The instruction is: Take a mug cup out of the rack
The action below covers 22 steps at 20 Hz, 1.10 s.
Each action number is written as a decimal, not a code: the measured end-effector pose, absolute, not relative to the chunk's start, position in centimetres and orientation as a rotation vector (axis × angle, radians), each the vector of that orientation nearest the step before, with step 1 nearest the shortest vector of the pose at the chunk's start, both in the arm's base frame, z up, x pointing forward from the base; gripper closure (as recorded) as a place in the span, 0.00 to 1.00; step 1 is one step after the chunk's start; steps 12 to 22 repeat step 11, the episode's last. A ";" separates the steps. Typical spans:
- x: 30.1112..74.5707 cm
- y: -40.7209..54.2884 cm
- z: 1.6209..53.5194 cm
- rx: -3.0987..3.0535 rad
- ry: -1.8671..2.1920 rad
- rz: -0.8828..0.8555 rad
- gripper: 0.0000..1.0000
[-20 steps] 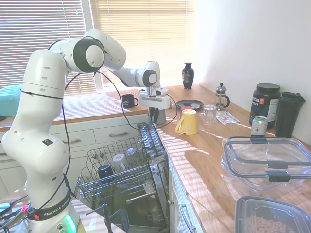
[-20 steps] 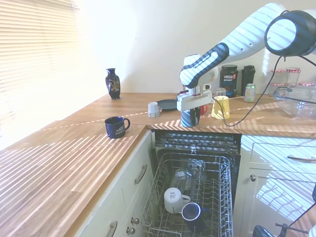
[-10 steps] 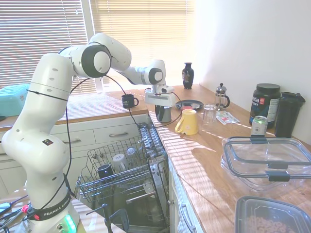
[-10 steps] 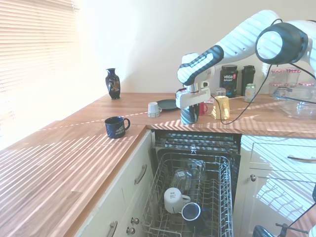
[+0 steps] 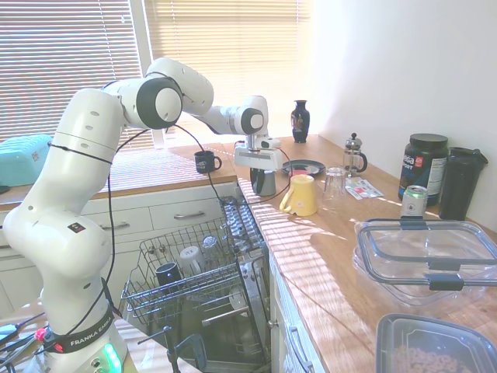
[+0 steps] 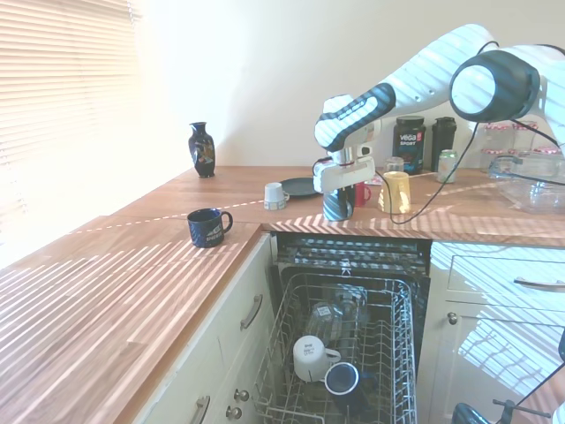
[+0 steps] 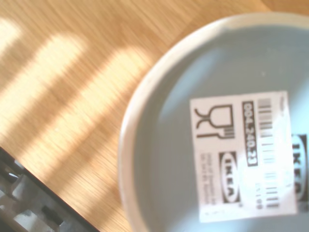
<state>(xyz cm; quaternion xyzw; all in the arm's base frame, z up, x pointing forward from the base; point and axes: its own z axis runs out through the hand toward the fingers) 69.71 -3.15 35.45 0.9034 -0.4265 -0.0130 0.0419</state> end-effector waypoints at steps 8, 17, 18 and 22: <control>69.5 -3.1 36.5 2.756 -1.313 -0.009 0.00; 67.4 -2.9 37.6 2.742 -1.306 0.010 0.00; 67.4 -2.9 37.6 2.742 -1.306 0.010 0.00; 67.4 -2.9 37.6 2.742 -1.306 0.010 0.00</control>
